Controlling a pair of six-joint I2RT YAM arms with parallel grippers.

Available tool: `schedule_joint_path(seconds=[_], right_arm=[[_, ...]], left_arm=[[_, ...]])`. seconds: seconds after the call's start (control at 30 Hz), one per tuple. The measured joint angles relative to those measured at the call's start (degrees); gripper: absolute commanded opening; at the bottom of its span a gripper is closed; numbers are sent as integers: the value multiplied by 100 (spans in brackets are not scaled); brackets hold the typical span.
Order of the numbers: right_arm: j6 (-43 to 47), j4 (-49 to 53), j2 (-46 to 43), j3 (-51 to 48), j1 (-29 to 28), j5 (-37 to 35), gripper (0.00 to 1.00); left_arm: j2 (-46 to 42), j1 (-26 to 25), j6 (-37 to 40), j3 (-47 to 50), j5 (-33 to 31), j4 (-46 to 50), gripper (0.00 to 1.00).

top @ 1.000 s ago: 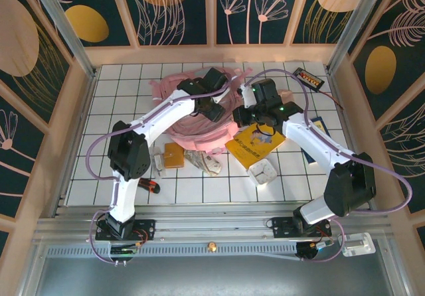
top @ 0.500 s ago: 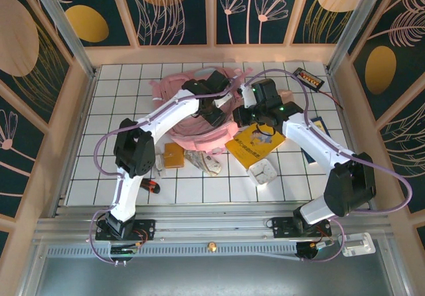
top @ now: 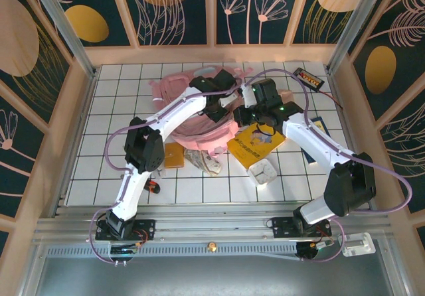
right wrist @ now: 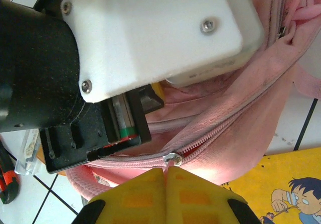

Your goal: Pack the student bag

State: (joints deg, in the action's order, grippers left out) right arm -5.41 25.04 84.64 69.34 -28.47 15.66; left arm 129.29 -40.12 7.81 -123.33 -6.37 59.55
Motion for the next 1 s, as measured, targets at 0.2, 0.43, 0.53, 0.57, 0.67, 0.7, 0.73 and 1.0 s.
schedule_joint_path(seconds=[0.2, 0.43, 0.53, 0.57, 0.67, 0.7, 0.73, 1.0], right_arm=[[22, -2, 0, 0, 0, -81, 0], [87, -4, -125, 0, -2, -105, 0], [118, -15, -267, 0, -33, -96, 0], [136, -28, -304, 0, -57, -92, 0], [170, -111, -374, -33, -129, -39, 0], [166, -173, -396, -83, -138, -4, 0], [157, -229, -415, -142, -140, 35, 0], [-293, -1040, -476, -848, -136, 575, 0]], left_arm=[[0, 52, -299, -295, 173, 122, 0], [-2, 192, -892, -791, 581, 157, 0], [-2, 234, -1104, -979, 640, 175, 0], [-2, 240, -1161, -1029, 656, 186, 0], [-2, 264, -1311, -1145, 756, 221, 0], [-2, 273, -1370, -1187, 798, 229, 0], [-2, 282, -1419, -1237, 835, 249, 0], [-2, 306, -1722, -1790, 1049, 560, 0]])
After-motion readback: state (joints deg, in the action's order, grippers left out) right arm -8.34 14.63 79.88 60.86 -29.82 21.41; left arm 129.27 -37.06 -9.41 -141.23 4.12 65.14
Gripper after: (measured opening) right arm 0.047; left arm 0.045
